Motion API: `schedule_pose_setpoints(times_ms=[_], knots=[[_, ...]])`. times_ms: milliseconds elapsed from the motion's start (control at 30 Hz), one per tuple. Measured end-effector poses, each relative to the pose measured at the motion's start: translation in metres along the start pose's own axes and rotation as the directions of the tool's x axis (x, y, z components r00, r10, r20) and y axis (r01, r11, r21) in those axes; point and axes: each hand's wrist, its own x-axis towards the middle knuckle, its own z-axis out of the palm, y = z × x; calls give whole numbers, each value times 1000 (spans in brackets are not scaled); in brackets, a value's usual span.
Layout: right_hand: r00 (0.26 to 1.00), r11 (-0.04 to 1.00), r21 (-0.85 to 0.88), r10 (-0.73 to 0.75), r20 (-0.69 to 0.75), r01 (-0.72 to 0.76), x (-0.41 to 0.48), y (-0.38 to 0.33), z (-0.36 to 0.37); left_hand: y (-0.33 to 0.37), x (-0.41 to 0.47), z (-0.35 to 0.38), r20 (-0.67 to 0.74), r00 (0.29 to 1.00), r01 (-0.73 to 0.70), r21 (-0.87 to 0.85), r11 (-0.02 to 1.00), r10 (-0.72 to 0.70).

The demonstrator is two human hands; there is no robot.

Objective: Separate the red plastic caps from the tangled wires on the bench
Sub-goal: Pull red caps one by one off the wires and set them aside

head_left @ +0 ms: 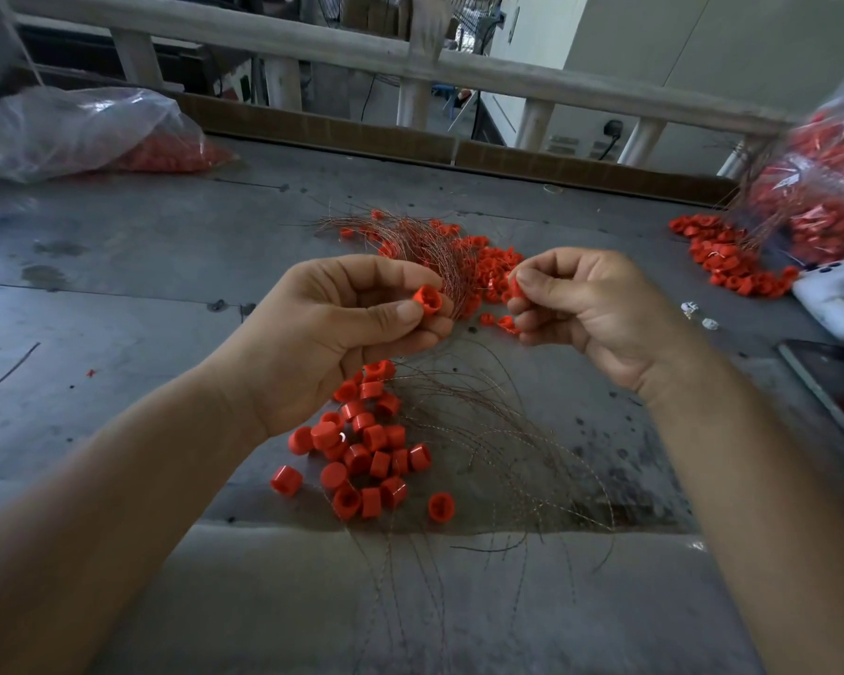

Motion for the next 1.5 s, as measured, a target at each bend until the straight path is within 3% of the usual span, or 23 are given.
schedule_pose_setpoints(times_ms=[100, 200, 867, 1033, 1167, 1500], knots=[[995, 986, 166, -3, 99, -13, -6, -3, 14, -1, 0, 1, -20, 1000, -1, 43, 999, 2], [986, 976, 219, -29, 165, -8, -9, -4, 22, -1, 1, 1, -38, 999, 2, 71, 997, 1], [970, 957, 287, -30, 240, -41, -13, -2, 35, 0, 1, -1, -21, 1000, 1, 154, 988, 3], [973, 981, 39, -191, 126, 188, -15, 2, 40, -1, 2, -2, -56, 998, 0, 161, 987, 9], [899, 849, -305, -432, 70, 432, -18, 4, 47, -1, 1, -1, -70, 997, -29, 197, 980, 44], [859, 795, -358, -511, 41, 490, -20, 8, 53, -2, 1, 0, -110, 990, -47, 304, 952, 84]])
